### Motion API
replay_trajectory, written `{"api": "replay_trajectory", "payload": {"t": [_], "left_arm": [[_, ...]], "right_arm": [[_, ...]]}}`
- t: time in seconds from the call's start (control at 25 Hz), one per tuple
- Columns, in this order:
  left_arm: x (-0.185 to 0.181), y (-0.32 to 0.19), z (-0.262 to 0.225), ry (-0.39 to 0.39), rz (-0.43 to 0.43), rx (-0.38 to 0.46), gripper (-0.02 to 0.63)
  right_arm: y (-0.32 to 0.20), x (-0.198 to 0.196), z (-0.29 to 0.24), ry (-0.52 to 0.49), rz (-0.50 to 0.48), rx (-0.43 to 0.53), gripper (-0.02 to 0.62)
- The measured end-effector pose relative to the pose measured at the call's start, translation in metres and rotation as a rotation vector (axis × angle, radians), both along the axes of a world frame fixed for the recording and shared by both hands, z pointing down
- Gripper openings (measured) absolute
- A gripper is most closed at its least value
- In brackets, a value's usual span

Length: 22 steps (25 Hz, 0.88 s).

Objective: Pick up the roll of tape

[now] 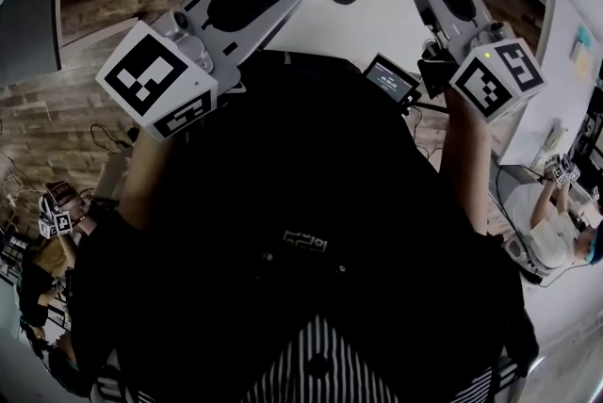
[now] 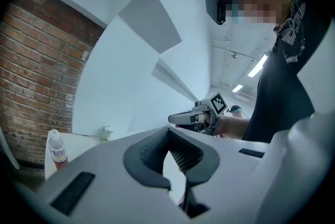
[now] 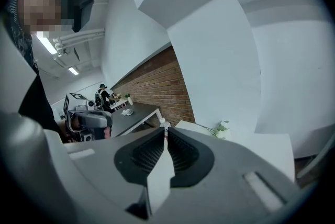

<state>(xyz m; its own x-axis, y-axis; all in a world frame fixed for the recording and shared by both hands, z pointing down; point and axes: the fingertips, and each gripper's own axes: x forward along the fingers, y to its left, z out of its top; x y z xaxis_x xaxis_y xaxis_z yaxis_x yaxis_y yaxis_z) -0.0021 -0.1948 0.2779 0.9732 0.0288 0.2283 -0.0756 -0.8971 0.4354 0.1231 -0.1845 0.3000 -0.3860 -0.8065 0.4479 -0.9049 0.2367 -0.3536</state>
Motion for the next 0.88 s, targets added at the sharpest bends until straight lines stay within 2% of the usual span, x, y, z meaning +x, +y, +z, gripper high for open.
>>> {"api": "replay_trajectory", "payload": {"t": [0.52,0.88], "left_arm": [[0.007,0.008,0.01,-0.021,-0.023,-0.035,0.006],[0.01,0.019,0.016,-0.022,-0.034,-0.058,0.006]], "right_arm": [[-0.002,0.001,0.023,-0.027,-0.04,-0.041,0.048],[0.005,0.001,0.04,-0.012,-0.061,-0.077,0.097]]}}
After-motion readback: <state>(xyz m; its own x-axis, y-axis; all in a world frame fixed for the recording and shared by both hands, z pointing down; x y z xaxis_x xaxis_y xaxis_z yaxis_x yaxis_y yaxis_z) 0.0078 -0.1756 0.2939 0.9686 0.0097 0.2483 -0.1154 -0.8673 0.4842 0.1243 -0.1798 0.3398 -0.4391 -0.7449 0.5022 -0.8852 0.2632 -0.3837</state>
